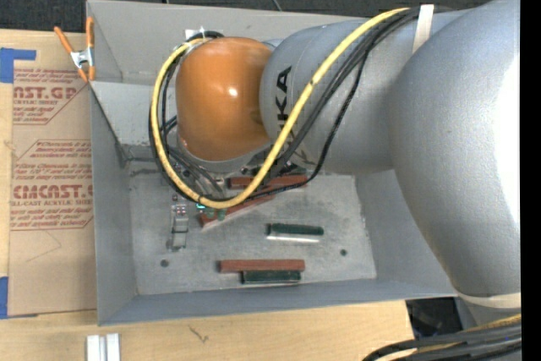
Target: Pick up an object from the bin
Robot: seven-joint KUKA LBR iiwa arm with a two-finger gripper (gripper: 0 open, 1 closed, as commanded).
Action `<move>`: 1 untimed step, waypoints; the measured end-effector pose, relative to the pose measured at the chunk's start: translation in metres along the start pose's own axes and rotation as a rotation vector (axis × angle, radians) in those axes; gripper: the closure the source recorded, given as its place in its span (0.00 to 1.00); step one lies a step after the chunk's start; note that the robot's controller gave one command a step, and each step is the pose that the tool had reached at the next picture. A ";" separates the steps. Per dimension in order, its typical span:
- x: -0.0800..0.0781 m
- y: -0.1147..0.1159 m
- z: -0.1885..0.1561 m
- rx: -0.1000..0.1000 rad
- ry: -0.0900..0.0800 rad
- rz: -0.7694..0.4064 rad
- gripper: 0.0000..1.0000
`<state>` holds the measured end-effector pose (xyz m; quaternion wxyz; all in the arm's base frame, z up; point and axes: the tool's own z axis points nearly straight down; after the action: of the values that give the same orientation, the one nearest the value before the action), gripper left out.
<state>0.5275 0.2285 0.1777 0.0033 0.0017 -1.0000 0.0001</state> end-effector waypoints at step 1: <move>-0.002 -0.001 -0.004 -0.002 -0.007 0.002 0.00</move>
Offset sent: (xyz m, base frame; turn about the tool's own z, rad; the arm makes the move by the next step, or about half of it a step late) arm 0.0629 -0.0580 -0.0292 -0.1634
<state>0.5297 0.2275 0.1822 -0.0003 0.0006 -1.0000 -0.0008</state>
